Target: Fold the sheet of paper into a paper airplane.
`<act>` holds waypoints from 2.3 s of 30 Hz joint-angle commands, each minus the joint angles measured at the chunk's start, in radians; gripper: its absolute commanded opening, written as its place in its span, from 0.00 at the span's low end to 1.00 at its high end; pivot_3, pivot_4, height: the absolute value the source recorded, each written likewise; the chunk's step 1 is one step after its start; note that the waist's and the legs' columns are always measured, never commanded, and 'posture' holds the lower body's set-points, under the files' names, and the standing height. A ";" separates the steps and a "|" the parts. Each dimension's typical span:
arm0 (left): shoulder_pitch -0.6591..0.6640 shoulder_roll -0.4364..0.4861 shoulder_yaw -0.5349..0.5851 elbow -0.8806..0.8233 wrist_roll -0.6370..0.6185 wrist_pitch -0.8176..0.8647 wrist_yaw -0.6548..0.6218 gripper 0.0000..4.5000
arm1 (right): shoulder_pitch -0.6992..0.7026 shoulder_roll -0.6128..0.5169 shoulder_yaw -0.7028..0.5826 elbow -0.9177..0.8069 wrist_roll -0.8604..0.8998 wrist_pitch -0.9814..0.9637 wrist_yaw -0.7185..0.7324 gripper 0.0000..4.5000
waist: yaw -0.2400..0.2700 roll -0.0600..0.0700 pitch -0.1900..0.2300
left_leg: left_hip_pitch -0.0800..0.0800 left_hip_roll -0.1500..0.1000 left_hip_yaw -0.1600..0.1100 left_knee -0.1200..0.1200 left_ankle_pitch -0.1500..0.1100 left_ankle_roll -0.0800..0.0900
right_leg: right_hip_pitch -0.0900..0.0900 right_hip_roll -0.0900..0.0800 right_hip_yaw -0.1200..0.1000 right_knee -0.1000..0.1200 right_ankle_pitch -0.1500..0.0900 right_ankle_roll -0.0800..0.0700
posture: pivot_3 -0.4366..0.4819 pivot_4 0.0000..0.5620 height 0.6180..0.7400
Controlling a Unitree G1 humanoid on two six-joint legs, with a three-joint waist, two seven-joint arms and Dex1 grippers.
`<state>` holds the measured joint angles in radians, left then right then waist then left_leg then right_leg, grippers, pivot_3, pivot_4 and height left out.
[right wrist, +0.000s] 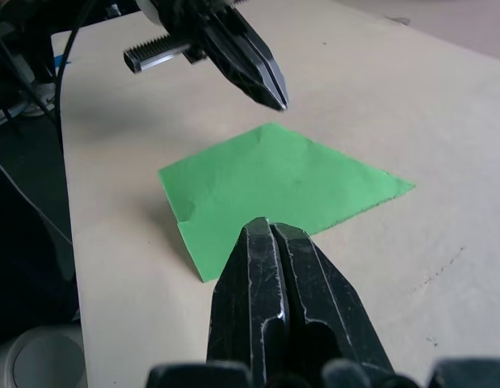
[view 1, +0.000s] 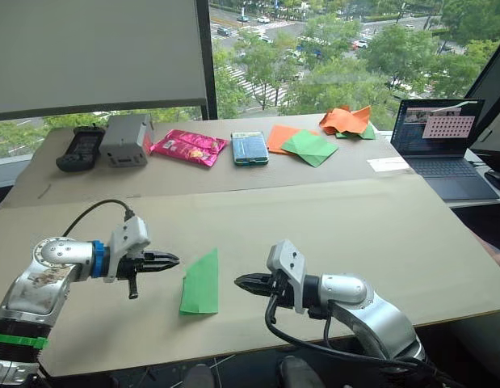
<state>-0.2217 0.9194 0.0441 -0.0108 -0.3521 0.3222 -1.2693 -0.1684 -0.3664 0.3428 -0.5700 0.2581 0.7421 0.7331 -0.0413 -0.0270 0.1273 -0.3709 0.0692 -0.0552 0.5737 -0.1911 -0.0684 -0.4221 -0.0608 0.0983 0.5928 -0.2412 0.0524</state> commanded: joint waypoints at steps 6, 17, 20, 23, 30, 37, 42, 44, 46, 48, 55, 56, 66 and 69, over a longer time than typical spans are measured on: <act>-0.187 -0.026 -0.095 0.216 0.121 -0.440 -0.168 0.72 | 0.020 0.004 -0.070 -0.047 0.054 0.016 -0.067 0.00 | 0.014 -0.001 0.006 | -0.001 0.000 0.000 0.001 0.000 0.000 | -0.001 0.000 0.000 -0.003 0.000 0.000 | 0.48 0.27 0.88; -0.518 -0.191 -0.343 0.743 0.261 -1.389 -0.342 0.79 | -0.032 -0.012 -0.101 -0.028 0.072 0.019 -0.085 0.00 | 0.026 0.001 0.005 | -0.011 0.000 0.000 0.004 0.008 0.013 | 0.002 0.002 0.001 0.003 0.001 0.001 | 0.48 0.27 0.88; -0.572 -0.223 -0.386 0.816 0.246 -1.451 -0.345 0.62 | -0.034 -0.009 -0.097 -0.032 0.070 0.023 -0.099 0.00 | 0.026 0.001 0.005 | -0.012 0.000 0.000 0.004 0.009 0.015 | 0.002 0.003 0.001 0.004 0.002 0.002 | 0.48 0.27 0.88; -0.595 -0.220 -0.425 0.864 0.241 -1.482 -0.345 0.39 | -0.034 -0.008 -0.093 -0.038 0.072 0.027 -0.107 0.00 | 0.025 0.001 0.005 | -0.014 0.000 0.000 0.004 0.011 0.018 | 0.003 0.003 0.002 0.004 0.003 0.003 | 0.48 0.27 0.88; -0.619 -0.201 -0.447 0.937 0.293 -1.524 -0.320 0.00 | -0.039 -0.006 -0.086 -0.035 0.071 0.028 -0.118 0.00 | 0.024 0.001 0.005 | -0.014 0.000 0.000 0.006 0.011 0.019 | 0.004 0.003 0.002 0.005 0.003 0.004 | 0.48 0.27 0.88; -0.391 -0.080 -0.337 0.410 0.285 -0.770 -0.116 0.00 | -0.050 0.001 -0.134 -0.044 0.077 0.041 -0.155 0.00 | 0.012 0.001 0.005 | -0.013 0.000 0.000 0.008 0.011 0.019 | 0.006 0.003 0.002 0.012 0.003 0.004 | 0.48 0.27 0.88; -0.201 -0.026 -0.275 -0.195 0.209 0.076 0.061 0.00 | -0.037 -0.033 -0.165 -0.094 0.075 0.044 -0.182 0.00 | 0.001 0.001 0.006 | -0.011 0.001 0.000 0.005 0.011 0.018 | 0.003 0.004 0.002 0.019 0.002 0.003 | 0.48 0.27 0.88; -0.165 -0.032 -0.278 -0.281 0.222 0.193 0.111 0.00 | -0.031 -0.052 -0.155 -0.103 0.069 0.041 -0.183 0.00 | 0.001 0.001 0.006 | -0.010 0.000 0.000 0.003 0.011 0.018 | 0.003 0.003 0.002 0.017 0.001 0.002 | 0.48 0.27 0.88; -0.142 -0.037 -0.291 -0.310 0.256 0.235 0.155 0.00 | -0.025 -0.070 -0.137 -0.104 0.060 0.036 -0.179 0.00 | -0.002 0.001 0.006 | -0.009 0.000 0.000 0.003 0.010 0.017 | 0.003 0.003 0.002 0.015 0.001 0.002 | 0.48 0.27 0.88; -0.129 -0.033 -0.302 -0.325 0.261 0.259 0.165 0.13 | -0.020 -0.079 -0.124 -0.101 0.059 0.029 -0.176 0.00 | -0.004 0.000 0.006 | -0.008 0.000 0.000 0.003 0.010 0.016 | 0.003 0.003 0.002 0.014 0.001 0.002 | 0.48 0.27 0.88; -0.089 -0.041 -0.301 -0.328 0.221 0.264 0.151 0.63 | -0.026 -0.091 -0.093 -0.073 0.045 0.000 -0.175 0.00 | -0.003 0.000 0.006 | -0.009 0.000 -0.001 0.003 0.010 0.017 | 0.003 0.003 0.002 0.009 0.001 0.002 | 0.48 0.27 0.88; -0.090 -0.047 -0.264 -0.335 0.175 0.268 0.135 0.73 | -0.029 -0.094 -0.090 -0.068 0.040 -0.011 -0.172 0.06 | -0.002 -0.001 0.006 | -0.009 0.000 -0.001 0.003 0.011 0.017 | 0.003 0.003 0.002 0.009 0.001 0.002 | 0.48 0.27 0.88; -0.047 0.073 0.019 -0.214 -0.110 0.311 -0.061 0.95 | -0.066 -0.069 0.047 -0.044 0.033 -0.146 -0.056 0.82 | -0.007 0.001 0.006 | -0.010 0.000 -0.001 0.001 0.011 0.018 | 0.002 0.003 0.002 0.004 0.001 0.002 | 0.48 0.27 0.88; 0.005 0.077 0.046 -0.192 -0.107 0.253 -0.070 0.95 | -0.079 -0.046 0.096 0.018 -0.027 -0.196 -0.074 0.99 | -0.007 0.002 0.005 | -0.008 0.000 0.000 0.001 0.011 0.018 | 0.003 0.003 0.002 0.004 0.001 0.002 | 0.48 0.27 0.88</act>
<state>-0.2264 0.9918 0.0640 -0.2038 -0.4401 0.6049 -1.3261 -0.2319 -0.4164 0.4300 -0.5539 0.2530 0.5905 0.6665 -0.0482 -0.0251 0.1327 -0.3792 0.0693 -0.0550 0.5750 -0.1800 -0.0503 -0.4192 -0.0582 0.1001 0.5963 -0.2400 0.0541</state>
